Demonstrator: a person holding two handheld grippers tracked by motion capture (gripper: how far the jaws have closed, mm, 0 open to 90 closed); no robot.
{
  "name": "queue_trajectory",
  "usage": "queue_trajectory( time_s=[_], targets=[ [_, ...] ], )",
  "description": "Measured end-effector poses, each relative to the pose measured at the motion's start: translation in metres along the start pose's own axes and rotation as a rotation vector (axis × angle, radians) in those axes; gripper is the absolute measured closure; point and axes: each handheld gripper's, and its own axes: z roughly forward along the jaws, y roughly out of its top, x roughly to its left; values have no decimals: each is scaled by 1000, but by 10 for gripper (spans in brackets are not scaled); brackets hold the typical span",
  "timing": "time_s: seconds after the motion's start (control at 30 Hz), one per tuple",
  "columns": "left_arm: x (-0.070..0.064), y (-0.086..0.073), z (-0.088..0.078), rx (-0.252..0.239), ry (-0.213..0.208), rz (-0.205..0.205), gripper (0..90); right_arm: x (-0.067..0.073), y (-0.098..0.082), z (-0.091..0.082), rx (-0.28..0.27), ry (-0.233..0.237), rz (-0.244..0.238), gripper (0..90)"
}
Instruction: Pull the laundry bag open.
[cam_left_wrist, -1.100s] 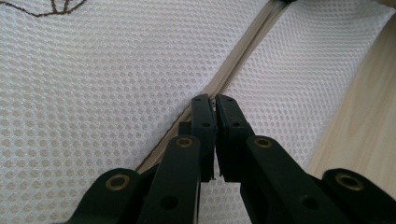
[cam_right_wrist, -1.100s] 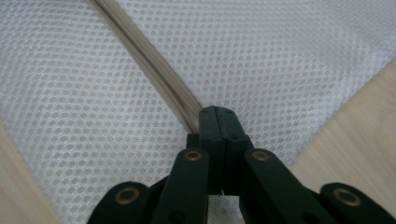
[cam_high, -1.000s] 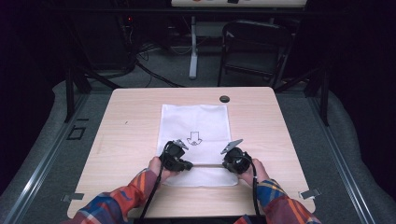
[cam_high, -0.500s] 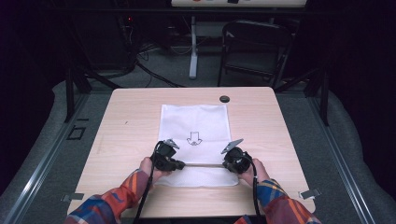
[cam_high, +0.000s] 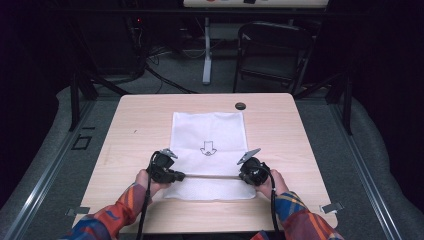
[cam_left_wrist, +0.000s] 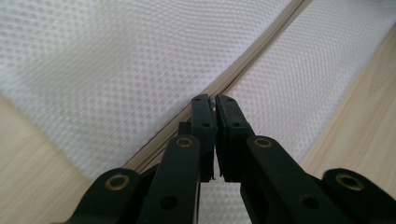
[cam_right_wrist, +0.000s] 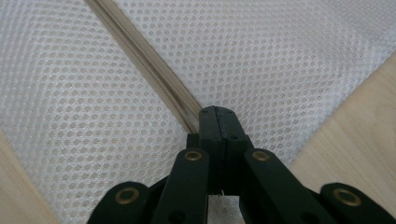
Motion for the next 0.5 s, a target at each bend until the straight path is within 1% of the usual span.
queue_trajectory(
  time_s=[0.07, 0.1, 0.17, 0.2, 0.27, 0.33, 0.37, 0.4, 0.43, 0.5],
  targets=[
    [5, -5, -5, 1, 16, -21, 871, 0, 0, 0, 0, 1, 3, 900],
    [8, -8, -7, -6, 22, -37, 871, 0, 0, 0, -2, 3, 5, 900],
    [13, -13, -13, -3, 43, -47, 871, -1, 0, 0, 5, -1, 0, 900],
    [15, -15, -16, -7, 54, -55, 871, -1, 0, 0, 0, 0, 4, 900],
    [22, -21, -23, -18, 65, -93, 871, -1, 0, 0, 2, -1, 4, 900],
    [25, -26, -26, -18, 67, -111, 871, -1, 0, 0, 3, -2, 3, 900],
    [26, -27, -28, -14, 72, -119, 871, -1, 0, 0, 2, -3, 4, 900],
    [27, -29, -29, -8, 71, -118, 871, -1, 0, 0, 7, -4, 0, 900],
    [27, -30, -29, -8, 67, -134, 871, -1, 0, 0, 7, -5, 0, 900],
    [27, -30, -28, 3, 73, -125, 870, -1, 0, 0, 7, -5, 0, 900]
  ],
)
